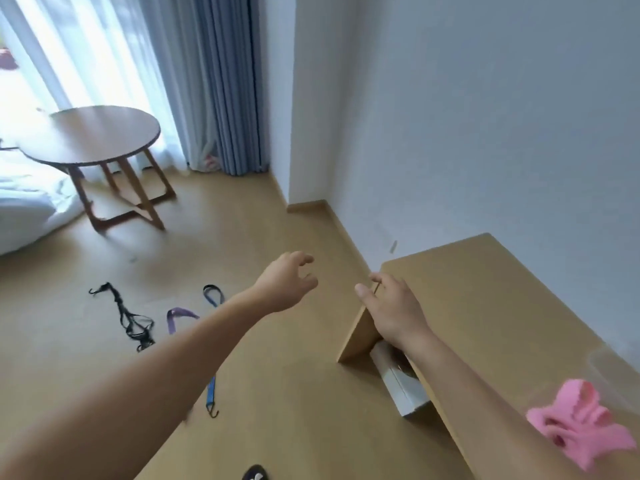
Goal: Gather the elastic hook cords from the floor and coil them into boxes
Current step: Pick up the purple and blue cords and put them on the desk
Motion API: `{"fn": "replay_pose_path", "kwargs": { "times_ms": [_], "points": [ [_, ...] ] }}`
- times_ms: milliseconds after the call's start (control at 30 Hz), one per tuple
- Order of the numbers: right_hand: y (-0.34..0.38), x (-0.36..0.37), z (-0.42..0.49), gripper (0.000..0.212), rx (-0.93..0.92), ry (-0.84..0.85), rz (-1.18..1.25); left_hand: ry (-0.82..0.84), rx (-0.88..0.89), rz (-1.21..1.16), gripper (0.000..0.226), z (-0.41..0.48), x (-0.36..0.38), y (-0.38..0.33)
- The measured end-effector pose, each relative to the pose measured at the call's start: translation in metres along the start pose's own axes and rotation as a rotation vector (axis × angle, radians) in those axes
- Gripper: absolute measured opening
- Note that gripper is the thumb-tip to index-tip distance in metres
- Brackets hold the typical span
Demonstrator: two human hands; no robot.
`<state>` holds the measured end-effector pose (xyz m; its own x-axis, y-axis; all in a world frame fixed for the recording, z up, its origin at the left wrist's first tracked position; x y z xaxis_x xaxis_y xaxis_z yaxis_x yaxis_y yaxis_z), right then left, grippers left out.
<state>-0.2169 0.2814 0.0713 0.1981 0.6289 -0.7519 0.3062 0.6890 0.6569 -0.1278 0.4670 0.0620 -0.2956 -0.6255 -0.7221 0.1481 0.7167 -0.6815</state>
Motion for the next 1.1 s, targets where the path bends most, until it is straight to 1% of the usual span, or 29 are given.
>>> {"fn": "replay_pose_path", "kwargs": {
  "times_ms": [167,267,400,500,667,767,867,1000,1100],
  "points": [
    [0.093,0.081,0.018,0.053,-0.169,0.128,-0.008,-0.158,-0.162,-0.056,0.047,-0.012,-0.079,0.097],
    [0.134,0.12,0.023,0.052,-0.227,0.208,-0.002,-0.238,-0.234,-0.086,0.045,-0.021,-0.117,0.141],
    [0.173,0.165,0.034,0.049,-0.286,0.289,0.045,-0.307,-0.328,-0.171,0.044,-0.03,-0.146,0.192],
    [0.19,0.198,0.05,0.049,-0.318,0.358,0.047,-0.322,-0.406,-0.223,0.043,-0.029,-0.155,0.227],
    [0.21,0.263,0.098,0.047,-0.311,0.446,0.063,-0.339,-0.5,-0.229,0.043,0.002,-0.168,0.28],
    [0.216,0.311,0.133,0.047,-0.273,0.534,0.08,-0.345,-0.571,-0.27,0.041,0.035,-0.171,0.316],
    [0.217,0.365,0.173,0.049,-0.225,0.625,0.044,-0.34,-0.671,-0.328,0.038,0.071,-0.166,0.356],
    [0.2,0.451,0.22,0.05,-0.156,0.719,-0.066,-0.314,-0.825,-0.395,0.039,0.108,-0.139,0.436],
    [0.168,0.531,0.242,0.052,-0.092,0.778,-0.147,-0.29,-0.949,-0.449,0.038,0.125,-0.094,0.512]
  ]
}}
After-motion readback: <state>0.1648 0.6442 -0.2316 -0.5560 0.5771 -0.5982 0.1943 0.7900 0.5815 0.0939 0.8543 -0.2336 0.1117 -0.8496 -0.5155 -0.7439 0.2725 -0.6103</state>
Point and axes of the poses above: each hand's wrist, its own z-axis towards the middle knuckle, its own x-axis out of the palm, y = z × x, the point moved 6 cm from there along z, towards the middle knuckle, and after that the axes turned 5 degrees about -y, right-handed, at the moved point
